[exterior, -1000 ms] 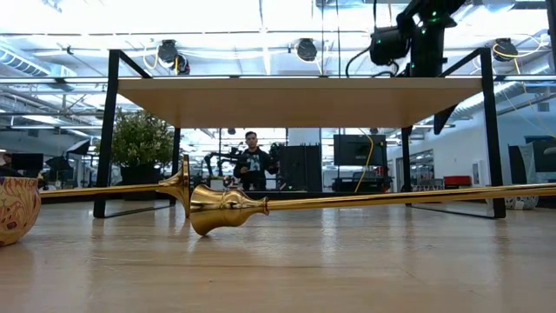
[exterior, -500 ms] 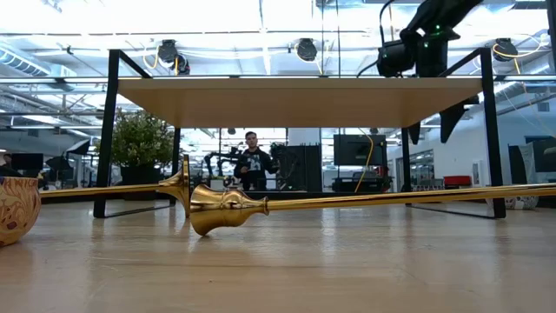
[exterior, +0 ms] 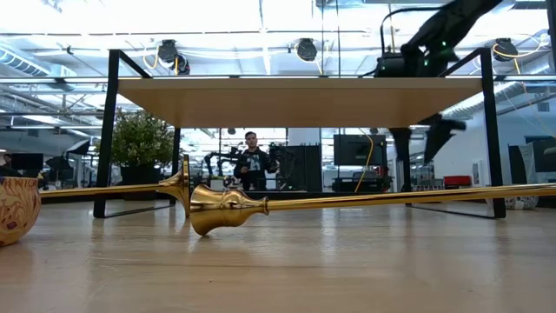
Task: Pick & Place candle stick holders
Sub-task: Put the black scented candle on the shelf
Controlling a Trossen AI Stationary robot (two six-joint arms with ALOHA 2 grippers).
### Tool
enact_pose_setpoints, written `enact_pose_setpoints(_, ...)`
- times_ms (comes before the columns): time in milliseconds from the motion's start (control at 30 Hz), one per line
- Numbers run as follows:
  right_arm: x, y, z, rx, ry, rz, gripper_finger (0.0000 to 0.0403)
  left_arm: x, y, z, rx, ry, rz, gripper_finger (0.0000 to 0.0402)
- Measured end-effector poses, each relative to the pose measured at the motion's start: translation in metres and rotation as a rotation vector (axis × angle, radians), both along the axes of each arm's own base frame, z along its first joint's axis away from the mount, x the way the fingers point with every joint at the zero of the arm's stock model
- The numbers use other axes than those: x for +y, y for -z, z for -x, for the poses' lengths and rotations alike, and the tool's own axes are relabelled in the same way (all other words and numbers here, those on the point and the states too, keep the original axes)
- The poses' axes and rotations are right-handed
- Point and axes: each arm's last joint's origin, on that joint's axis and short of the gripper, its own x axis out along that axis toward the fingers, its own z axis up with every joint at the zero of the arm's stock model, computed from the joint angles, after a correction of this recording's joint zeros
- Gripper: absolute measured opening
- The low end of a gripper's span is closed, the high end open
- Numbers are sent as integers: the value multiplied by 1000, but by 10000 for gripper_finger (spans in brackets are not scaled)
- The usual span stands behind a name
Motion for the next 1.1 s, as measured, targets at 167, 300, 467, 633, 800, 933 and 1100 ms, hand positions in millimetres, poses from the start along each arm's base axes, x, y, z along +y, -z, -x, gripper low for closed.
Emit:
enact_pose_setpoints(167,-5,20,-7,-114,-103,147,304,0,0,0,5,6,16,31)
enact_pose_setpoints(300,-4,26,-12,-391,85,13,304,0,0,0,6,10,23,31)
enact_pose_setpoints(467,1,19,-12,-508,232,-102,304,-3,1,0,20,29,28,31)
enact_pose_setpoints(633,6,1,-7,-592,263,-76,304,-6,3,1,41,36,23,31)
enact_pose_setpoints(800,4,-19,-7,-716,225,23,304,-6,4,1,41,30,8,31)
enact_pose_setpoints(933,0,-34,-11,-843,185,125,304,-7,4,1,39,28,4,31)
enact_pose_setpoints(1100,-4,-49,-15,-976,138,225,304,-7,3,1,39,28,3,31)
